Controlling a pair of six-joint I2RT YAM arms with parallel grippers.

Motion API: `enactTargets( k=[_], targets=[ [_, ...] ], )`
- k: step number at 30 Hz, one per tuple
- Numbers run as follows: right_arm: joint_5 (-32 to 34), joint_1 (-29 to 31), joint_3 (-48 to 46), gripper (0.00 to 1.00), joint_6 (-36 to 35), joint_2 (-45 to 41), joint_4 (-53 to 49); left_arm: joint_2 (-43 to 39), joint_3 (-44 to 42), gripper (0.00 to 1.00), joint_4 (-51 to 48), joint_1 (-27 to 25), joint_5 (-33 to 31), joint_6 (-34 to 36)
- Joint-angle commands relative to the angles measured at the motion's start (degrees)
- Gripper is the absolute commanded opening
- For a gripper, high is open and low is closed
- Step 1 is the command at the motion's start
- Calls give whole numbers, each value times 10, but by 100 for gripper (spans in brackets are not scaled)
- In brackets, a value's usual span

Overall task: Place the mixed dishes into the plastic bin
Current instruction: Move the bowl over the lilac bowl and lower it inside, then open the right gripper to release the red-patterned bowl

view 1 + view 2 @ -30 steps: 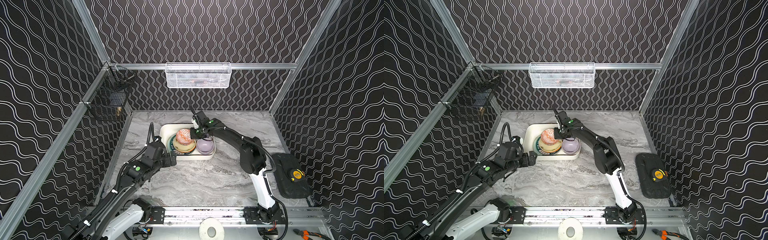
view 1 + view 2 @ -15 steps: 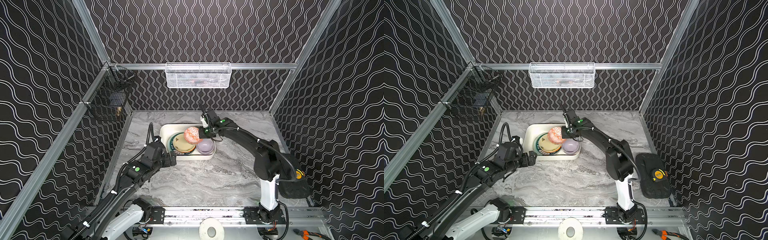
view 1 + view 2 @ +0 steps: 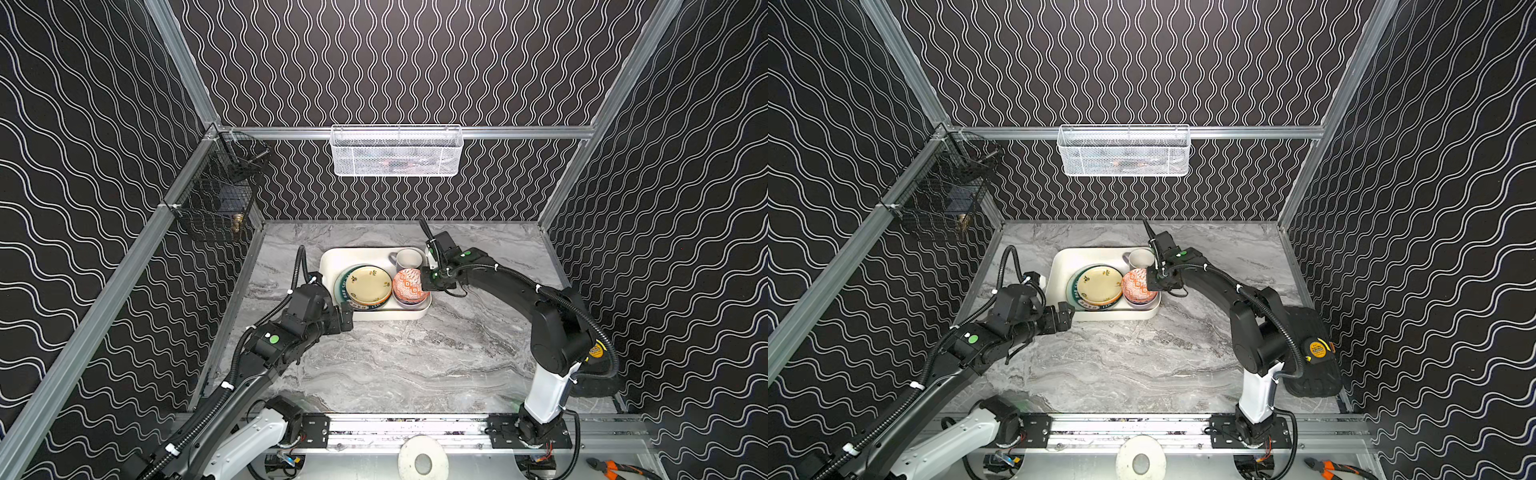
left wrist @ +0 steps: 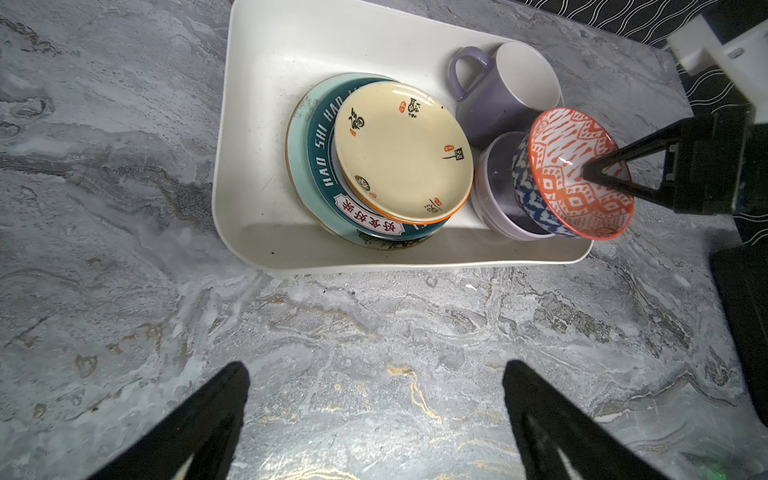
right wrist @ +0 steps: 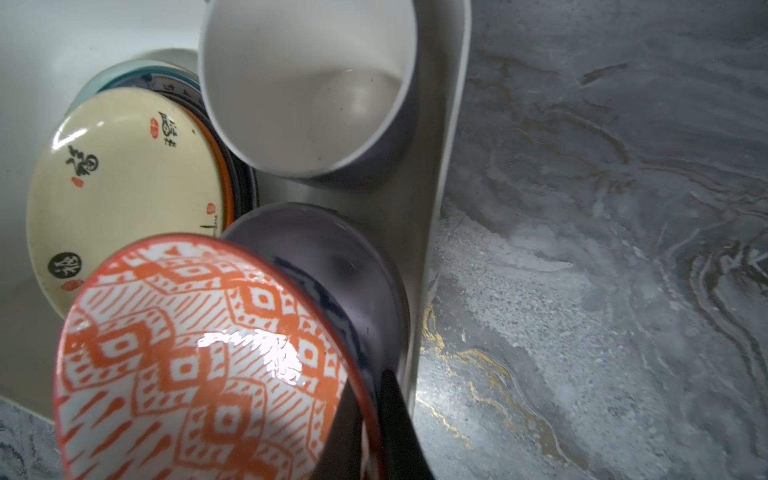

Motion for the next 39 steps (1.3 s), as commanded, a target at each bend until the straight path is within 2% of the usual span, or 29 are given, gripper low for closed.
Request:
enactTargets(
  k=[1,12,21,27,30,33,39],
  targets=[
    [-6,-5,3,7,3,8,22,0,0,99,7,1,1,7],
    [-21,-9,-8,13,2,16,37,2,-1,99,7,2,2,8],
    [-15,-8,18,24,-8,43,27,2,-1,99,7,1,2,8],
    [23,-8,15,33,-17,9,4,9,-1,99,9,1,6,11],
    [42,-8,6,33,-20,-19,-5,12,0,99,9,2,8,11],
    [48,-9,-9,29,-24,-33,1,12,0,99,9,2,9,11],
    [32,-10,-9,21,-21,-12,-1,7,-1,99,8,2,6,10]
  ],
)
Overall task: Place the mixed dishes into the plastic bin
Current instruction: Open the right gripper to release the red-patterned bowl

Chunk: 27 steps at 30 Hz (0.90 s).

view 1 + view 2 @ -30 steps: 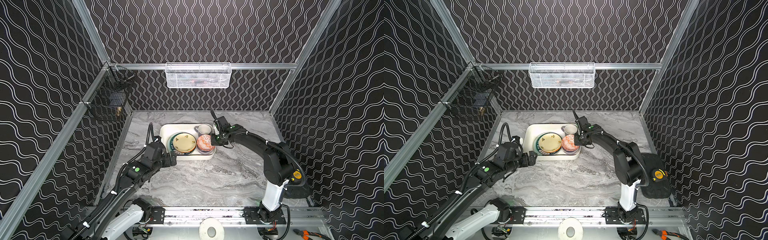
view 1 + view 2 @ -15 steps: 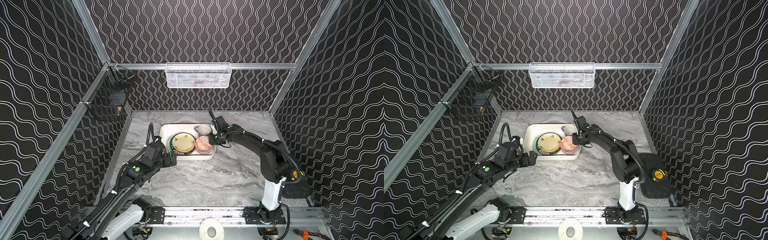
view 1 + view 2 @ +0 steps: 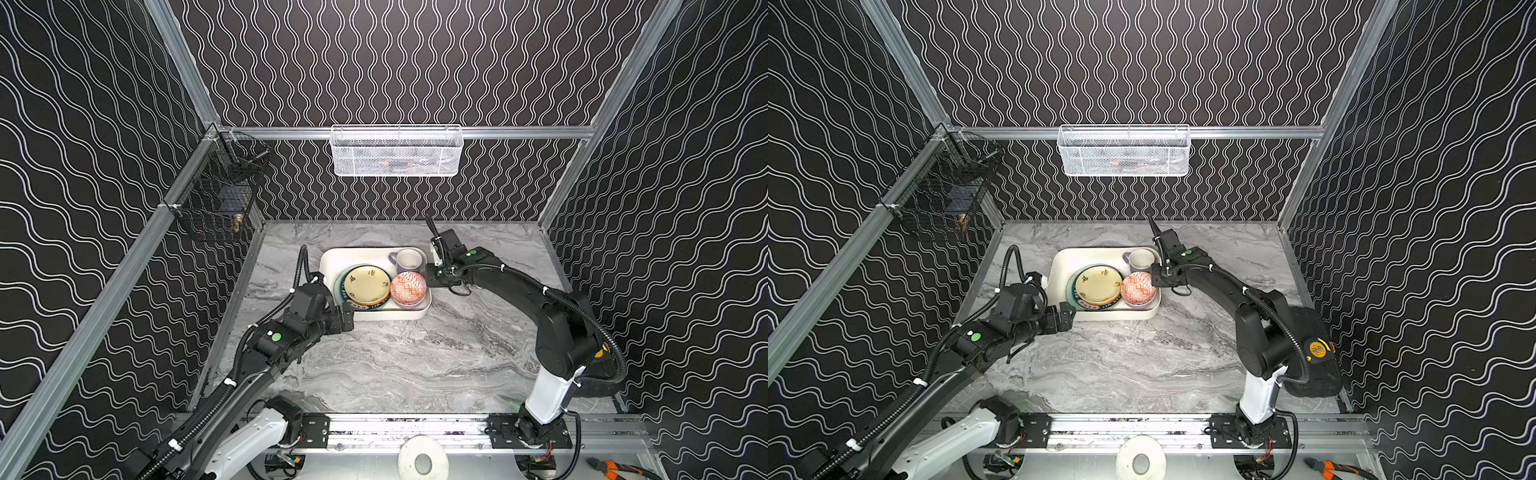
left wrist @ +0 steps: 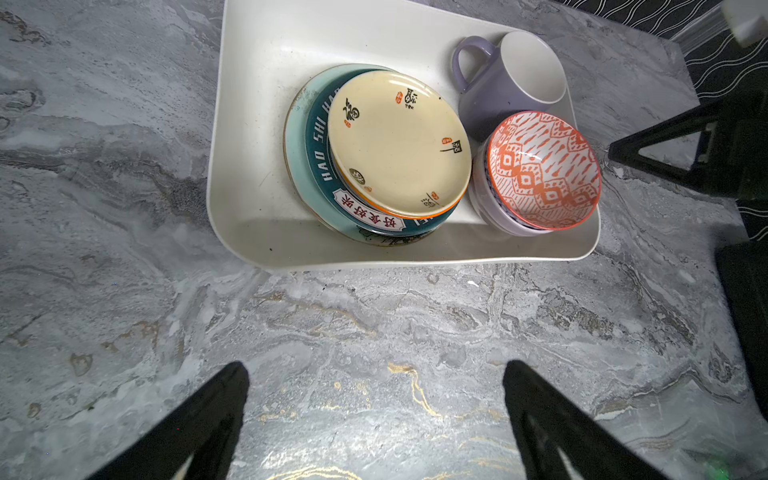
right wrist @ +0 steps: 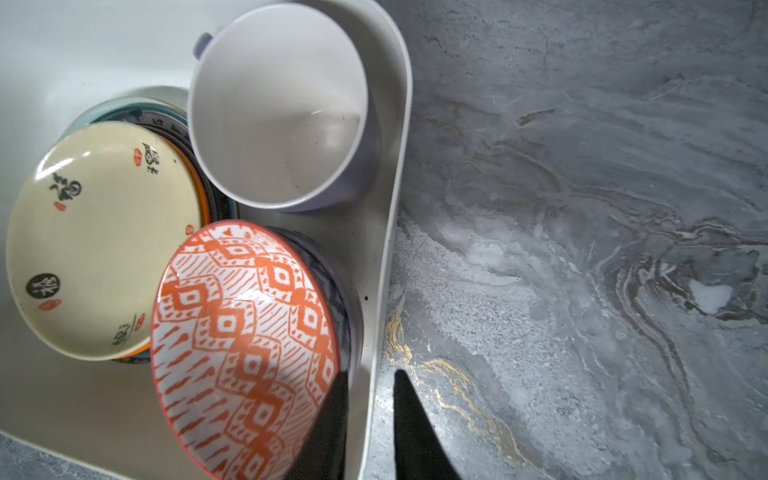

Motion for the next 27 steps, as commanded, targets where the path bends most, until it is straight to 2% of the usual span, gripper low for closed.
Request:
enactTargets(
  k=[1,11,27],
  targets=[
    [-11,1,-3,21,-1,6,-2,-4,-1,99,7,1,0,9],
    [-17,1,-5,21,3,-9,4,-4,-1,99,8,1,-2,7],
    [-35,4,-5,15,5,21,14,-1,-2,99,7,1,-4,8]
  ],
)
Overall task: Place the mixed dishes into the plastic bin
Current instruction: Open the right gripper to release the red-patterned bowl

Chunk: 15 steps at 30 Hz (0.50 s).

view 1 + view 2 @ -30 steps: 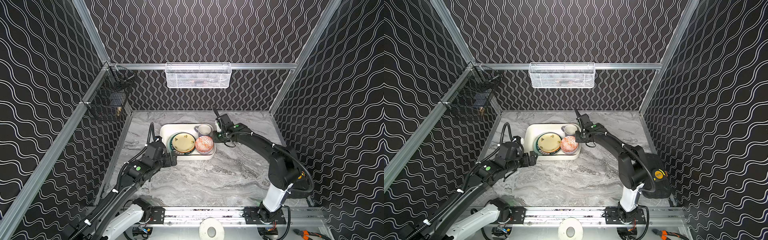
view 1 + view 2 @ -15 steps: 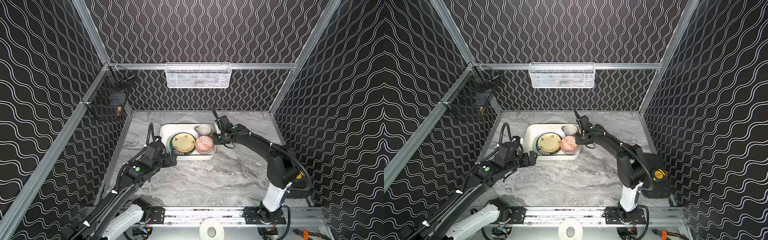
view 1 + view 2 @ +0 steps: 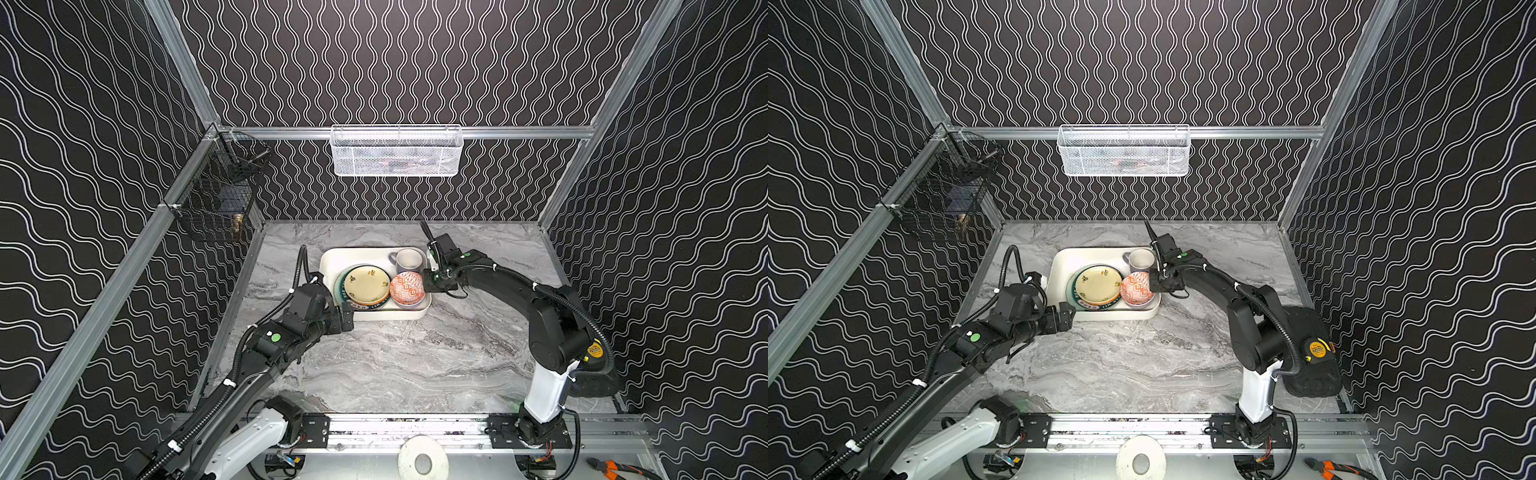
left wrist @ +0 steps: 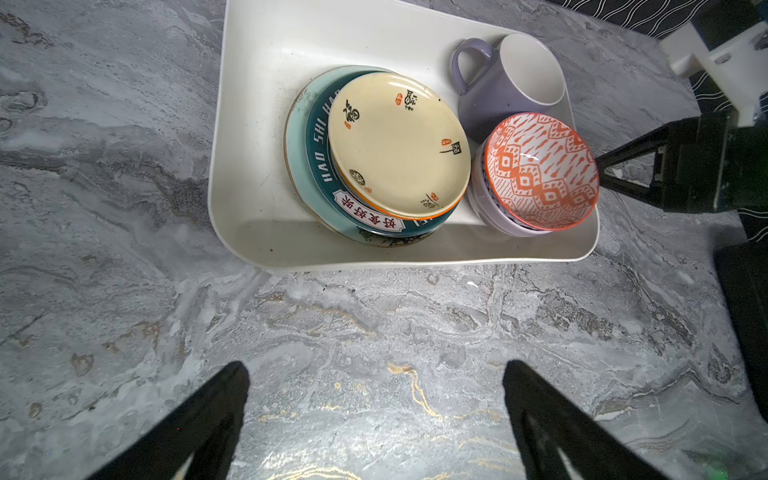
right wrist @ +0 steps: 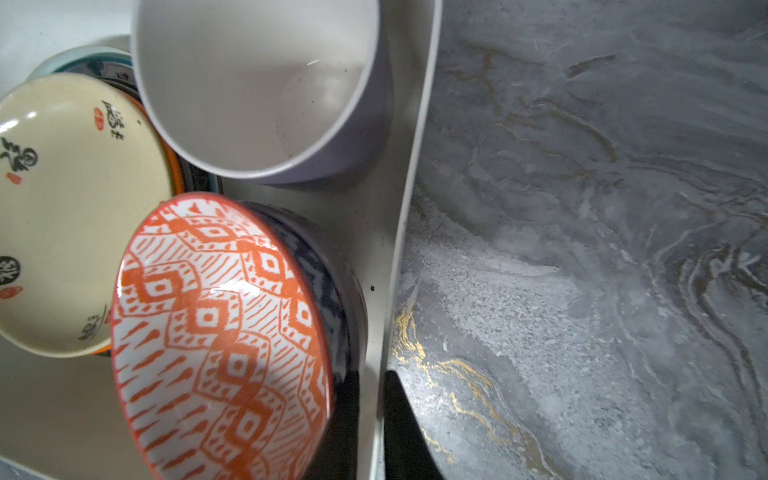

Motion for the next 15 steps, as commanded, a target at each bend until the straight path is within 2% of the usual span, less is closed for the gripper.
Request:
enactTargets(
  k=[1,7,15],
  targets=[
    [-6,1,3,15,2,-6,10,1,-2,99,7,1,-3,8],
    [18,1,8,16,1,-29,1,4,-1,99,7,1,-2,8],
    [5,7,5,16,3,-27,6,3,-1,99,7,1,-4,7]
  ],
)
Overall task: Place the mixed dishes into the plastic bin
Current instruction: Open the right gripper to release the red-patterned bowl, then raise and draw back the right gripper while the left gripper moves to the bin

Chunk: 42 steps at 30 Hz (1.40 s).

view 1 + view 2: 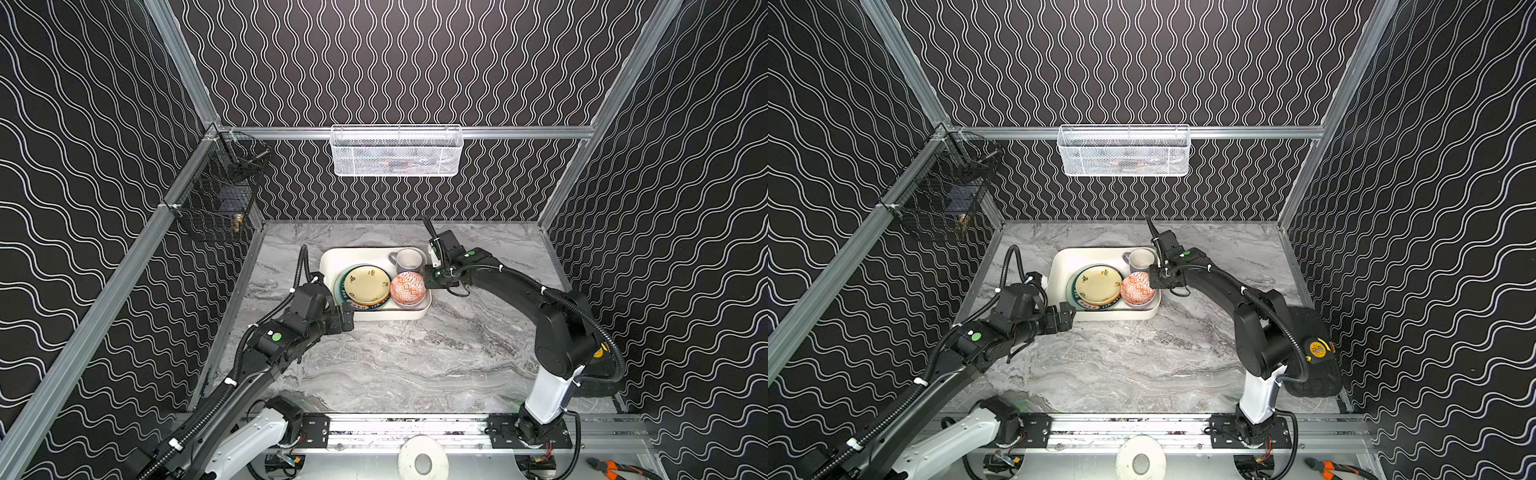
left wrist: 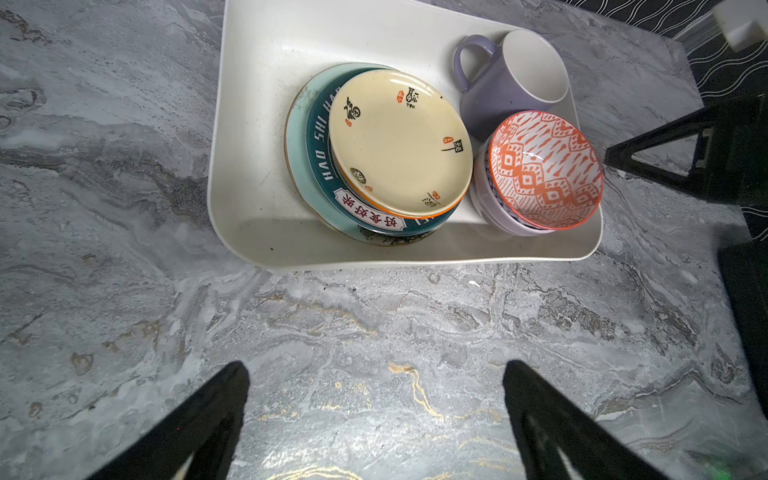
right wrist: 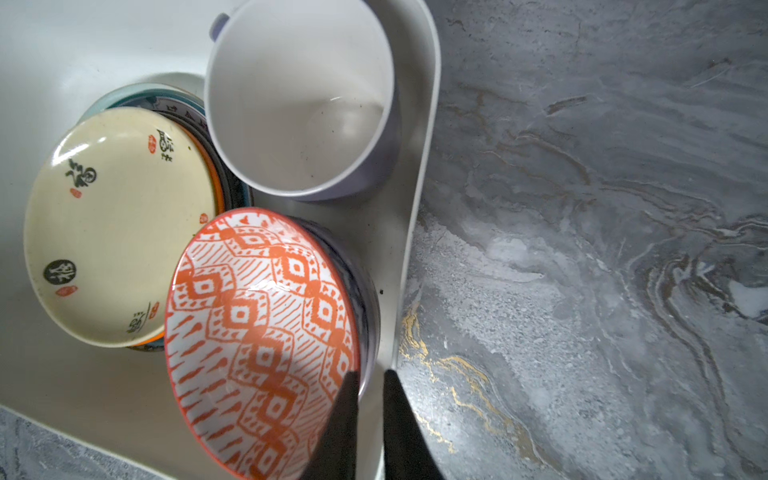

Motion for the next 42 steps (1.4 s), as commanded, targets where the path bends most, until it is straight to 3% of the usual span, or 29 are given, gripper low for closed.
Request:
enactTargets(
  k=[1,16,22,25,28,32,33,38,42],
  targets=[
    [-6,4,1,15,3,4,7,-1,-2,99,7,1,-4,7],
    [-12,6,1,10,0,31,18,2,-2,99,6,1,-5,7],
    [-12,6,2,17,2,24,20,3,-2,99,5,2,-7,7],
    [-4,7,6,25,-2,11,14,7,-1,98,6,1,-6,7],
    [1,6,-1,42,-7,-18,18,11,0,99,5,2,-7,7],
    [17,5,-26,82,-10,-80,34,15,-1,99,5,3,-14,4],
    [30,4,-38,98,-11,-94,40,16,-2,99,6,2,-22,2],
    [80,-40,-119,99,-5,-173,75,10,-18,99,41,1,-53,-28],
    [88,-139,-209,99,18,-234,120,-3,-46,99,111,-1,-96,-58]
  ],
)
